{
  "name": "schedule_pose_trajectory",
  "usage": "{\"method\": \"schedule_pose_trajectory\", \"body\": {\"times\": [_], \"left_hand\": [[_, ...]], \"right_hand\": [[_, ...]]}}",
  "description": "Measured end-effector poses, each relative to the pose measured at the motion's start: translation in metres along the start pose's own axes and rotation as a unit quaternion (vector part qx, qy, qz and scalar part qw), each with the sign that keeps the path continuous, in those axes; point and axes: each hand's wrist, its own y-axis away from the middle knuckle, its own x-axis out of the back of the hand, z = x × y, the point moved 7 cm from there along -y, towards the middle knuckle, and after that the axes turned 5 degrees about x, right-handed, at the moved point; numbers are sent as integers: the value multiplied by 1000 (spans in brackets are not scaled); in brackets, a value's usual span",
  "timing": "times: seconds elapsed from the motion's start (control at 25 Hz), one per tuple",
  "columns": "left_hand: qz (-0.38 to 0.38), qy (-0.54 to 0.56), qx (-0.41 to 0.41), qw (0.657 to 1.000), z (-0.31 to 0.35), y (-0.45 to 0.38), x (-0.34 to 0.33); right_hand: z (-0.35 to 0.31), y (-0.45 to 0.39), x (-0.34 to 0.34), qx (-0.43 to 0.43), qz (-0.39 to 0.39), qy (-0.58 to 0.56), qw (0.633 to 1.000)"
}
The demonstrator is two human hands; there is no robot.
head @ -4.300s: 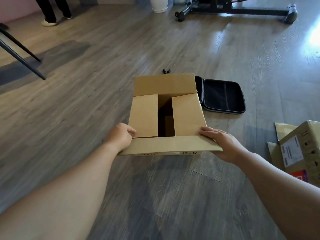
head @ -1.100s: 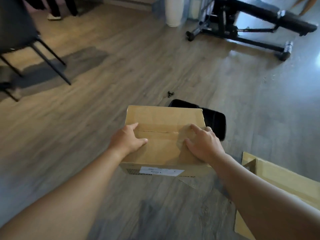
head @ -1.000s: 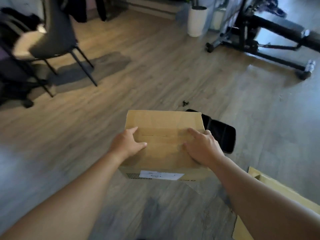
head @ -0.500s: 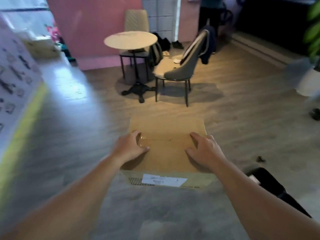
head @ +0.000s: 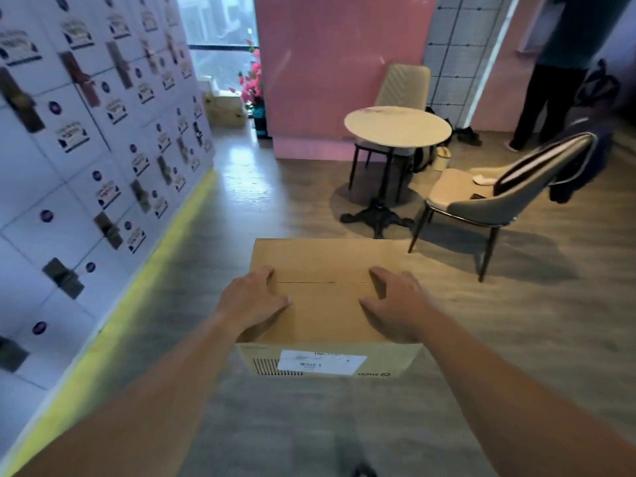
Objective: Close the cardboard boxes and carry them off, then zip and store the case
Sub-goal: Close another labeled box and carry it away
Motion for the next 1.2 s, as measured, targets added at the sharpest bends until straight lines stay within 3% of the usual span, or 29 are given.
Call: {"method": "schedule_pose_trajectory", "body": {"times": [0.56, 0.92, 1.2], "left_hand": [[81, 43, 94, 991, -53, -330, 132], [90, 50, 67, 992, -112, -609, 218], [85, 11, 53, 995, -121, -844, 270]], "right_hand": [[-145, -421, 4, 145, -50, -23, 988], [-250, -711, -25, 126, -55, -9, 990], [-285, -934, -30, 111, -47, -22, 992]]}}
